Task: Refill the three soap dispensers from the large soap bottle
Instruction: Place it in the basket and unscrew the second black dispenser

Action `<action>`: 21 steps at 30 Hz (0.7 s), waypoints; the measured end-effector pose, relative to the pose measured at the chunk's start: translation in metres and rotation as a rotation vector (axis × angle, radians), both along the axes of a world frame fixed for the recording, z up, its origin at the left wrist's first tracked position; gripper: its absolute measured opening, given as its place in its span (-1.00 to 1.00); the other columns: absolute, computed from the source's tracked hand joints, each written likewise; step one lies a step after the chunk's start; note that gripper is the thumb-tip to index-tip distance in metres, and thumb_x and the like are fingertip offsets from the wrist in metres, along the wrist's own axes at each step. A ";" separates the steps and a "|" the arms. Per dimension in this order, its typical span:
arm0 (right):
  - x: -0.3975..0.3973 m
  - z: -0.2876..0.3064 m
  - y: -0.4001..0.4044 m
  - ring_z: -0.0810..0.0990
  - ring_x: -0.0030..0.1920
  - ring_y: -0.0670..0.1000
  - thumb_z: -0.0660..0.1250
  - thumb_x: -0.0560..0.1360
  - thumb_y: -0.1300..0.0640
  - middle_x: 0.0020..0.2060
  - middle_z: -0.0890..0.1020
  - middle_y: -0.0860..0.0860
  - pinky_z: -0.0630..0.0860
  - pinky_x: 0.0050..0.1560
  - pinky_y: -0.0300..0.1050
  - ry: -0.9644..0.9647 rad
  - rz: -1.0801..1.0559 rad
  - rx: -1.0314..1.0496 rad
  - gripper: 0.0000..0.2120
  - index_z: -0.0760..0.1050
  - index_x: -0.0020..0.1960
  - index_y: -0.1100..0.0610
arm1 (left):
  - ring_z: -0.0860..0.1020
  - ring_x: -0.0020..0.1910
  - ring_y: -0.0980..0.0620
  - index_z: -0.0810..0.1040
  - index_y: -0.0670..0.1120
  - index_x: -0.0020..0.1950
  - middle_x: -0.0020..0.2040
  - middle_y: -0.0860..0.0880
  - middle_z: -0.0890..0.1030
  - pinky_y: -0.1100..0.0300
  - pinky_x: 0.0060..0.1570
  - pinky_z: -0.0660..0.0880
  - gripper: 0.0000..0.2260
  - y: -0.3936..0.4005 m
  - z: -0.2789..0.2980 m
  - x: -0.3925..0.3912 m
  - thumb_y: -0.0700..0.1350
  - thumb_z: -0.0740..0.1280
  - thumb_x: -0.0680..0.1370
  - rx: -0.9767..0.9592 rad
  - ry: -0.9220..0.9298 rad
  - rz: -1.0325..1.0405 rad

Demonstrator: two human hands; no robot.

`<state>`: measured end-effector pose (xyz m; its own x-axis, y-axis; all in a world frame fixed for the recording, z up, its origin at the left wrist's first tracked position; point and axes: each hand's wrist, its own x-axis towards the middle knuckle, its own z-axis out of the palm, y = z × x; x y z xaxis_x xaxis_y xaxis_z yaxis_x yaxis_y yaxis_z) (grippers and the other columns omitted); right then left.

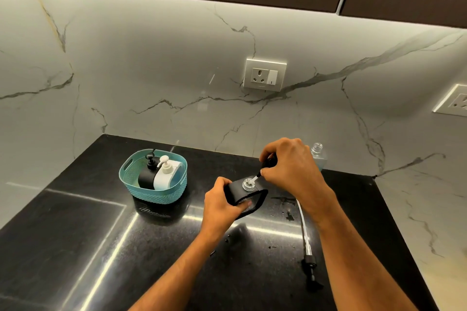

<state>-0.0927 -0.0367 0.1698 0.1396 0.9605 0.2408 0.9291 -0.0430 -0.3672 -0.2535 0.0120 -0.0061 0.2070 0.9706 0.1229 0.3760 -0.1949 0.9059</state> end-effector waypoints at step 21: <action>0.019 -0.111 -0.010 0.64 -0.17 0.10 0.51 0.32 0.12 -0.22 0.64 0.05 0.63 -0.13 0.00 0.129 -0.334 -0.110 -0.78 0.54 -0.09 0.12 | 0.55 -0.15 0.11 0.34 0.04 0.00 -0.09 0.07 0.53 0.15 -0.21 0.54 -0.53 -0.008 -0.019 0.013 0.04 0.57 0.29 -0.032 0.140 0.166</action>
